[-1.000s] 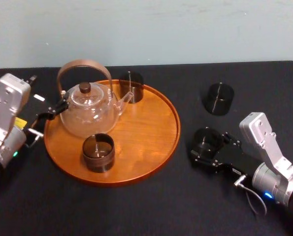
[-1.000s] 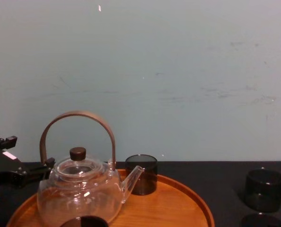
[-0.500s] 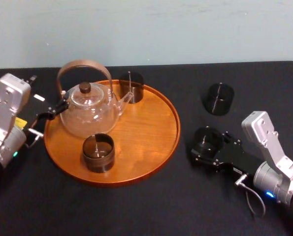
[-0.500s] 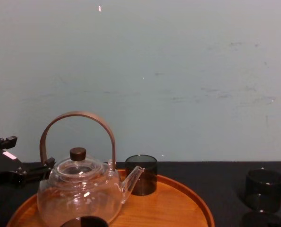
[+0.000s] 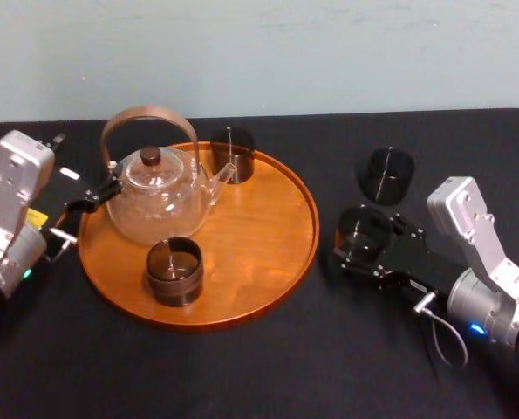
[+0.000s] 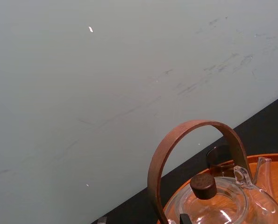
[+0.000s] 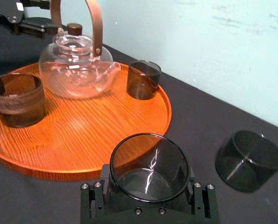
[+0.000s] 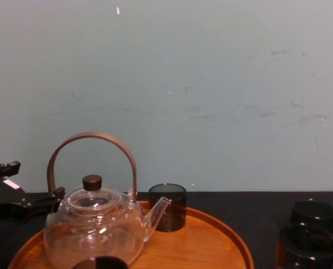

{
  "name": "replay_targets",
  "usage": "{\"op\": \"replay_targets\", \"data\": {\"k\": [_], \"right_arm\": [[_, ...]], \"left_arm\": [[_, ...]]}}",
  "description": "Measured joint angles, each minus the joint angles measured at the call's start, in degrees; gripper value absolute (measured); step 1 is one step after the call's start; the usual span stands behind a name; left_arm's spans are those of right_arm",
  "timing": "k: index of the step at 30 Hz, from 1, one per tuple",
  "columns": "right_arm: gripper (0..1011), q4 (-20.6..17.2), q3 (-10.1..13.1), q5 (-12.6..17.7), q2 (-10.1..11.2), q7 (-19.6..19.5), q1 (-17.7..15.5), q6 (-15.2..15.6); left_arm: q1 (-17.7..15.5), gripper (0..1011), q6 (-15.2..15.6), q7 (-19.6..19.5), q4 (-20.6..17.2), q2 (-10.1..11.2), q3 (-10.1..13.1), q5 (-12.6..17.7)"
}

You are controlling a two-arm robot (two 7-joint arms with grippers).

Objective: Pick up the glass from the table and place it on the tray.

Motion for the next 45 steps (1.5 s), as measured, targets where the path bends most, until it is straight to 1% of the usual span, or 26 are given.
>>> {"op": "replay_targets", "data": {"k": [6,12,22,32,38,45], "right_arm": [[918,-0.89,-1.19,-1.12,-0.48,-0.04,1.43,0.75],[918,-0.86,-2.83,-2.35,-1.49,0.01,3.16,1.24],[918,0.56,-5.84,-4.22,-3.92,0.25,6.21,2.03],[918,2.42,-8.56,-5.49,-6.22,0.72,8.24,2.33],[918,3.64,-9.59,-5.92,-7.21,0.94,9.09,2.28],[918,5.44,-11.05,-6.57,-8.30,1.45,10.17,1.43]], "left_arm": [[0.00,1009,0.00,0.00,0.00,0.00,0.00,0.00],[0.00,1009,0.00,0.00,0.00,0.00,0.00,0.00],[0.00,1010,0.00,0.00,0.00,0.00,0.00,0.00],[0.00,1009,0.00,0.00,0.00,0.00,0.00,0.00],[0.00,1010,0.00,0.00,0.00,0.00,0.00,0.00],[0.00,1010,0.00,0.00,0.00,0.00,0.00,0.00]]}}
